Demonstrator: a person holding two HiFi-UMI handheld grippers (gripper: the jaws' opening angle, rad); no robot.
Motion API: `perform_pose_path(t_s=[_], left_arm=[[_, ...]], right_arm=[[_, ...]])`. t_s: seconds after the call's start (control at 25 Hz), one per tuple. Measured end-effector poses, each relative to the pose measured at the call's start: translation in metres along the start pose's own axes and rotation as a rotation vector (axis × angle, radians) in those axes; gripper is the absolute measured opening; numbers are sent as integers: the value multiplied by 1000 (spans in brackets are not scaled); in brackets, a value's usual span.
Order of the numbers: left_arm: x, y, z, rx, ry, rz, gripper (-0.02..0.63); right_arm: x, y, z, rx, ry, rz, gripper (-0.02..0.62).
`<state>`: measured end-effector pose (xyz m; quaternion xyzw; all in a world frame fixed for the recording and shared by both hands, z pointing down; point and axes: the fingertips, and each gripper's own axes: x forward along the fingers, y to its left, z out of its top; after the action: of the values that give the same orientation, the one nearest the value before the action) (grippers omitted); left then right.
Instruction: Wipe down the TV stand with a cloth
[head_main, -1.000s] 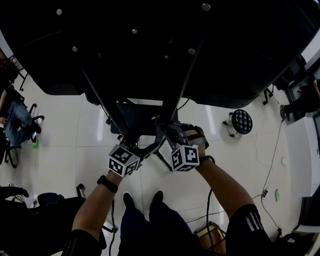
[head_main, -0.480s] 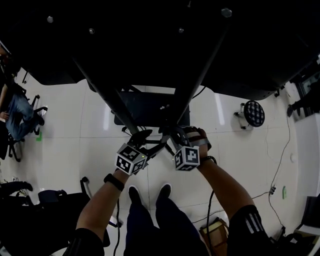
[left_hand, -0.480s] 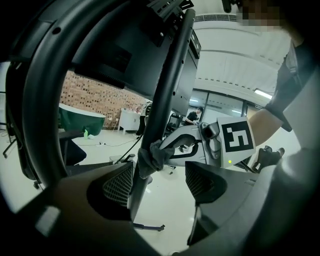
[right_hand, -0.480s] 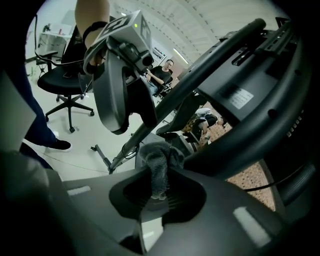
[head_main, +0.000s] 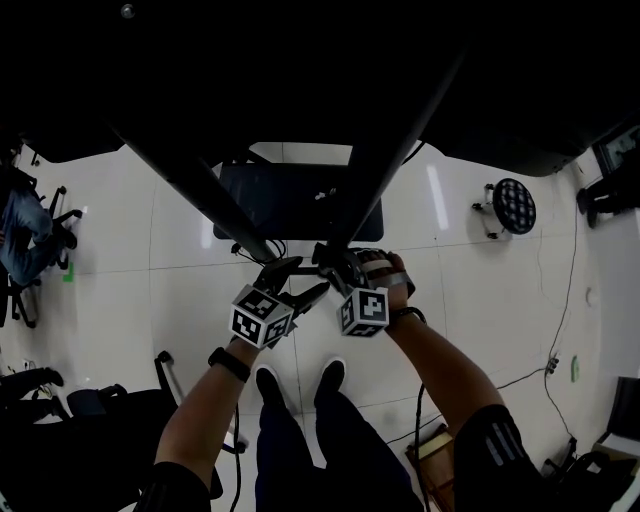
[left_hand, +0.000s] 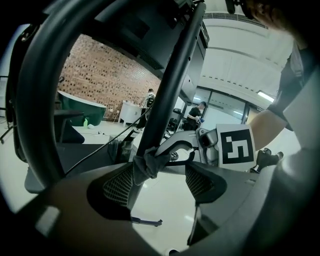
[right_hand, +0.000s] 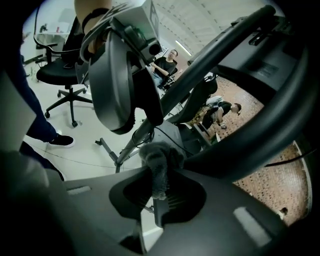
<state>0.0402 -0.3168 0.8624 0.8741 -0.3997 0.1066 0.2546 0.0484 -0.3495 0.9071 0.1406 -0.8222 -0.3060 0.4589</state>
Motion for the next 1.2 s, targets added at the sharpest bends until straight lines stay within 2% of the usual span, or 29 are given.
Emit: perform_pose_path(t_s=[0.32, 0.52, 0.76, 0.92, 1.04, 1.2], left_arm=[[22, 25, -47, -30, 57, 11, 356], [26, 25, -65, -56, 86, 12, 356], [-2, 11, -42, -55, 40, 24, 357], [-44, -21, -27, -37, 26, 35, 357], [-81, -51, -4, -43, -18, 51, 357], [-128, -86, 32, 7, -88, 79, 357]], right_arm=[[56, 52, -38, -24, 73, 74, 38], [66, 65, -48, -7, 101, 105, 38], [22, 47, -13, 194, -15, 93, 40], [-47, 34, 28, 358, -124, 108, 40], [-105, 12, 60, 468, -203, 84, 40], [-161, -13, 88, 639, -312, 84, 40]])
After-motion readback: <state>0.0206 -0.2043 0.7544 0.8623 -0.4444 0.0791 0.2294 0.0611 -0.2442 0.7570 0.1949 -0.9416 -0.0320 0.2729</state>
